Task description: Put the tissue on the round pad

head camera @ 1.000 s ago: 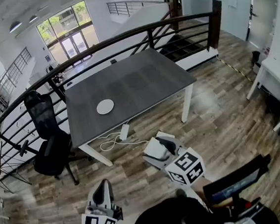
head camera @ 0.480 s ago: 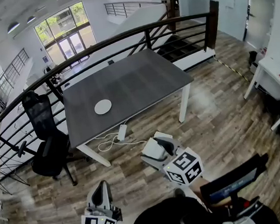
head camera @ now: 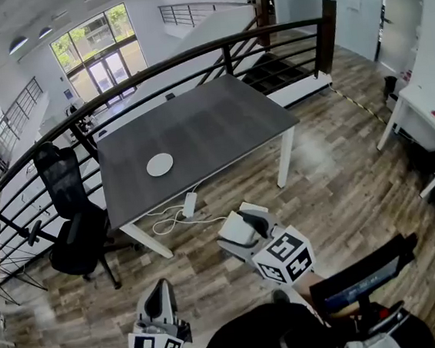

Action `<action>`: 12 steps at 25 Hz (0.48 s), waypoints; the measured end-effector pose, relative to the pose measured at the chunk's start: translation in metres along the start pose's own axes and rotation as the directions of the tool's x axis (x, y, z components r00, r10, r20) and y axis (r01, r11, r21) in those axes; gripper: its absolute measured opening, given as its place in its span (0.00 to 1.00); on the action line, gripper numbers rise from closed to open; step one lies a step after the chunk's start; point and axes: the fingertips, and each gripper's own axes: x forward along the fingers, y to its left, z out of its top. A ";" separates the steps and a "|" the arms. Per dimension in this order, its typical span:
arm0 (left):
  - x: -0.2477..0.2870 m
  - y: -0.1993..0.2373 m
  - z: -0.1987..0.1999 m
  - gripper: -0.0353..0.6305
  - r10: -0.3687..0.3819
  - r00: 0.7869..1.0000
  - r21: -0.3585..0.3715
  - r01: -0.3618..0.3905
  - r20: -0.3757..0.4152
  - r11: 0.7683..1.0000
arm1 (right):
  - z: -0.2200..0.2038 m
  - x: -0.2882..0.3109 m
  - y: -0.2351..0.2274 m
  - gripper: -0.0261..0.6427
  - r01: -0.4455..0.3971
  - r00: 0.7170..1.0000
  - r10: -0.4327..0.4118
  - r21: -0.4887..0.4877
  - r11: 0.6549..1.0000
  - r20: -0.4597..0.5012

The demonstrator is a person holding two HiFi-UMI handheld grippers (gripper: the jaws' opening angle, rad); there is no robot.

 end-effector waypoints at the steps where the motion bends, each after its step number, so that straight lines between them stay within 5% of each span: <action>1: -0.003 0.003 0.000 0.06 0.004 1.000 0.002 -0.004 -0.001 1.000 | 0.000 0.002 0.003 0.54 -0.002 1.000 0.002 -0.002 1.000 0.002; 12: -0.037 0.040 -0.002 0.06 0.013 1.000 -0.001 -0.013 0.012 1.000 | -0.001 0.026 0.047 0.54 -0.003 1.000 0.003 -0.016 1.000 0.008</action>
